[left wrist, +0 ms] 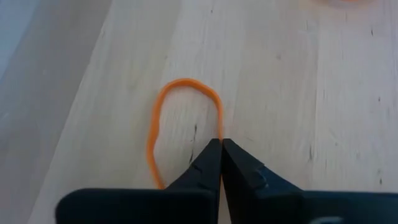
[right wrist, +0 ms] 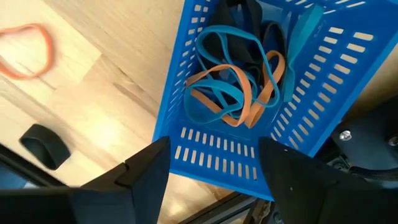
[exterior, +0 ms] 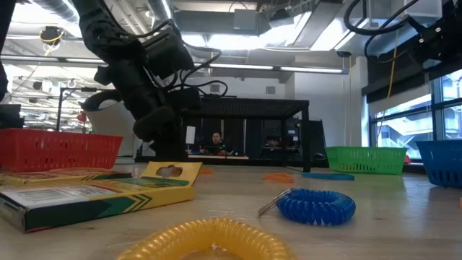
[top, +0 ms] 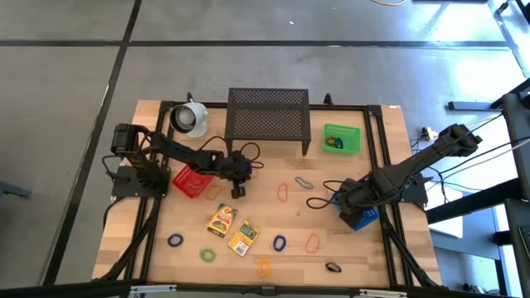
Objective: Pick & Place Office Desk Supplies
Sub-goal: Put the orange rubber band into the blue bin
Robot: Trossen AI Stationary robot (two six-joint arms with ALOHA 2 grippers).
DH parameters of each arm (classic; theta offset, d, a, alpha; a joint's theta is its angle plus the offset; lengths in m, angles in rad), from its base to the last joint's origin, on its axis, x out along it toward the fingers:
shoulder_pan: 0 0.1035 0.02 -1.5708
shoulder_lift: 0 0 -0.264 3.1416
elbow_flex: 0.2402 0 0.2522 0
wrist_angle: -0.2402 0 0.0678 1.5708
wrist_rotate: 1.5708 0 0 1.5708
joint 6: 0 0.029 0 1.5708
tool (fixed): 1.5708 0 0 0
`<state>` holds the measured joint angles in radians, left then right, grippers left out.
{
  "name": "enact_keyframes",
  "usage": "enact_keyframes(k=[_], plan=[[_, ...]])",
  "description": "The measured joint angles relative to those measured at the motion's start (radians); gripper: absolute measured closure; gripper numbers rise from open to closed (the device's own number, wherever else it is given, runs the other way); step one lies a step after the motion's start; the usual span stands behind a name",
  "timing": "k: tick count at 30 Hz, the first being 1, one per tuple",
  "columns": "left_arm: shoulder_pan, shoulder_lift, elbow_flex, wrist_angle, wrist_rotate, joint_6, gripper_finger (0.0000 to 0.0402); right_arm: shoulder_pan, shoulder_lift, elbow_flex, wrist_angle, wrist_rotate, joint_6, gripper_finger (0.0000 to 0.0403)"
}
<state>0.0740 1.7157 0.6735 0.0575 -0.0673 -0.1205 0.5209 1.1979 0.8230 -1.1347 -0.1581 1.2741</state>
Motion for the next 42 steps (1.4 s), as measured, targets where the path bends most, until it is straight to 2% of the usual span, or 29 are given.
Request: enact_keyframes(k=[6,11,18,25,30,35,42], plan=[[-0.022,-0.036,-0.007,0.029,-0.009,-0.055,0.0399,0.0,-0.047,0.0,0.0,0.003,0.021,0.0177],[-0.046,-0.115,-0.01,0.112,0.001,-0.116,0.04,0.0,-0.094,0.0,0.002,0.061,0.048,0.0187],[-0.094,-0.221,-0.006,0.249,-0.015,-0.141,0.04,0.0,-0.124,0.0,0.066,0.228,0.036,0.0194],[-0.138,-0.287,-0.005,0.382,-0.104,-0.158,0.0399,-0.003,-0.124,0.0,0.204,0.444,-0.084,0.0195],[-0.163,-0.294,-0.005,0.511,-0.122,-0.158,0.0399,-0.019,-0.124,0.0,0.335,0.627,-0.259,0.0195],[-0.19,-0.294,-0.005,0.645,-0.122,-0.162,0.0398,-0.036,-0.124,0.0,0.525,0.769,-0.556,0.0195],[-0.227,-0.294,-0.005,0.8,-0.118,-0.177,0.0398,-0.063,-0.114,0.0,0.881,0.798,-1.062,0.0195]])
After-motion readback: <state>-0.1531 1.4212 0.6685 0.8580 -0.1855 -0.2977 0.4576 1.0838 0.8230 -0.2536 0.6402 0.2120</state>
